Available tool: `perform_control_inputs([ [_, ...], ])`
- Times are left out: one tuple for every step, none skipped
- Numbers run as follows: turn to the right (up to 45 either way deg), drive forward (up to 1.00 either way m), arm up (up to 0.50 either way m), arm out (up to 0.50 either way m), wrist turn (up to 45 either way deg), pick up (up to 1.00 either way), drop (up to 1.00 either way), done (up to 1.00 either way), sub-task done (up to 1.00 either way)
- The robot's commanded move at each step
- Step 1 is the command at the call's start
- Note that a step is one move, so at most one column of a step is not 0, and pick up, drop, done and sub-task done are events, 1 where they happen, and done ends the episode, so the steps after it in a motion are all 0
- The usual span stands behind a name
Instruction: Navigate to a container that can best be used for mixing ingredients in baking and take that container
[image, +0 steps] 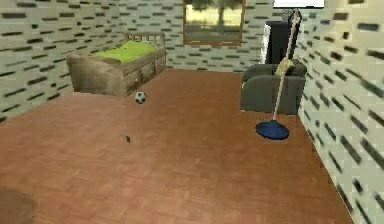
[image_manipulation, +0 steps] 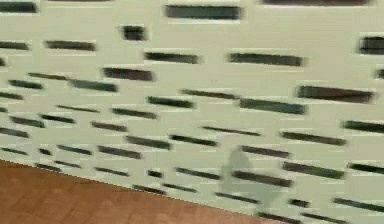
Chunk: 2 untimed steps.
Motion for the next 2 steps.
perform_control_inputs([
  [-36.0, 0.0, 0.0, 0.0, 0.0, 0.0, 0.0, 0.0, 0.0],
  [0.0, 0.75, 0.0, 0.0, 0.0, 0.0, 0.0, 0.0, 0.0],
])
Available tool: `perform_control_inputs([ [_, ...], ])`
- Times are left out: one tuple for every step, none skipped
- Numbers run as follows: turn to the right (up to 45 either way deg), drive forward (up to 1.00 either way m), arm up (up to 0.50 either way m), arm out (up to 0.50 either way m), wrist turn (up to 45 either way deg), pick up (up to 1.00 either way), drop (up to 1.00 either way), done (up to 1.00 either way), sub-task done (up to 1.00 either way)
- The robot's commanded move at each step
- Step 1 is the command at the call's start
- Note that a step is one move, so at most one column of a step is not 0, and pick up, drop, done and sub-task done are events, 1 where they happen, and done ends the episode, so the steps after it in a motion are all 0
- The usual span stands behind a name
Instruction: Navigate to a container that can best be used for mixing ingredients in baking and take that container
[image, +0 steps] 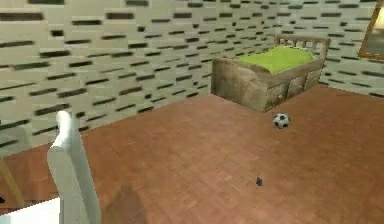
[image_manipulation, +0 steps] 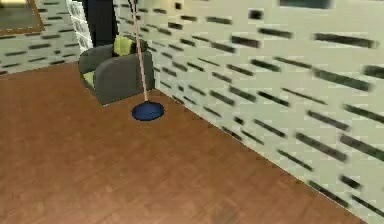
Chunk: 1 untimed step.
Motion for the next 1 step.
perform_control_inputs([
  [-39.0, 0.0, 0.0, 0.0, 0.0, 0.0, 0.0, 0.0, 0.0],
])
